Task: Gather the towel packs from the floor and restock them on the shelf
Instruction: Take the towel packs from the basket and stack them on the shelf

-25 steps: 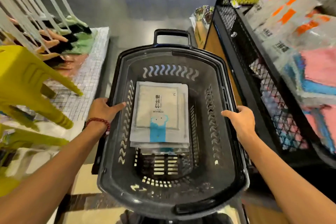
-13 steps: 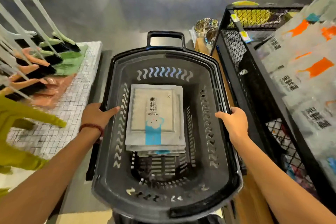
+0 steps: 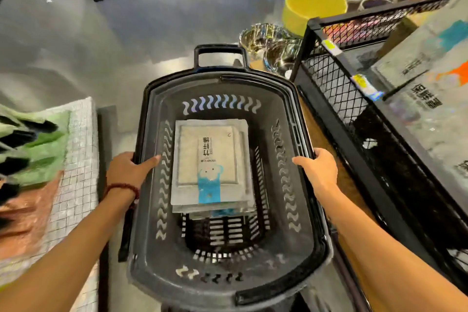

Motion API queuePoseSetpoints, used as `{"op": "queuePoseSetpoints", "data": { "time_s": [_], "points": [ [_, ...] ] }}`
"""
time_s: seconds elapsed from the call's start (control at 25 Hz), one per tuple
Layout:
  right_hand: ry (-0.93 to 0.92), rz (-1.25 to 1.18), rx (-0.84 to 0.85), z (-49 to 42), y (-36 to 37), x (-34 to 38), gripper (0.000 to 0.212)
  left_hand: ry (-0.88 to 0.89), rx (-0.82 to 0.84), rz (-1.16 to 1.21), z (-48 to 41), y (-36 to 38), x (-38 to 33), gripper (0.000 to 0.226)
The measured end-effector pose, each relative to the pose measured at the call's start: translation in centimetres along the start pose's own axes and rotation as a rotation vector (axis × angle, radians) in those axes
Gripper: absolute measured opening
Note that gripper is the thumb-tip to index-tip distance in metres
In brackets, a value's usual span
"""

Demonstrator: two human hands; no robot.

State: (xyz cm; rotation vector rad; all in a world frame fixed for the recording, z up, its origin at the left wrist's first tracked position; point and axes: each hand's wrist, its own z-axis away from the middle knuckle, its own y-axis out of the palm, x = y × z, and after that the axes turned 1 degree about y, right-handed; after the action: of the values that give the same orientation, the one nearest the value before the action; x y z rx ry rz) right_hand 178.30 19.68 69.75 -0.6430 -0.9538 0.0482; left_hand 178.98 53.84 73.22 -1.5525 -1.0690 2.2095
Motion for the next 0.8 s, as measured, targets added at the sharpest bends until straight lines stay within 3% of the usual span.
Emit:
{"op": "queuePoseSetpoints", "data": {
  "time_s": [0.24,0.36,0.52,0.6,0.68,0.8],
  "points": [
    [0.037,-0.017,-0.051,-9.0,4.7,5.1,0.055,-0.018,0.091,-0.063,-13.9,5.2,-1.1,0.05],
    [0.075,-0.013,-0.05,-15.2,7.9,6.1,0.047,-0.039,0.102,-0.106,-21.0,9.8,-0.4,0.067],
    [0.106,0.016,-0.035,-23.6,12.5,6.0,0.038,-0.094,0.132,-0.094,-28.2,15.5,-2.7,0.038],
    [0.134,0.028,-0.02,-27.4,15.2,5.5,0.051,-0.112,0.164,-0.098,-31.8,18.5,-2.3,0.027],
    [0.193,0.016,-0.025,-31.4,18.1,4.2,0.065,-0.124,0.161,-0.093,-35.4,21.8,-0.8,0.034],
    [0.207,0.055,-0.08,-37.0,23.5,1.5,0.06,-0.127,0.137,-0.066,-40.9,27.0,2.4,0.049]
  ]
}}
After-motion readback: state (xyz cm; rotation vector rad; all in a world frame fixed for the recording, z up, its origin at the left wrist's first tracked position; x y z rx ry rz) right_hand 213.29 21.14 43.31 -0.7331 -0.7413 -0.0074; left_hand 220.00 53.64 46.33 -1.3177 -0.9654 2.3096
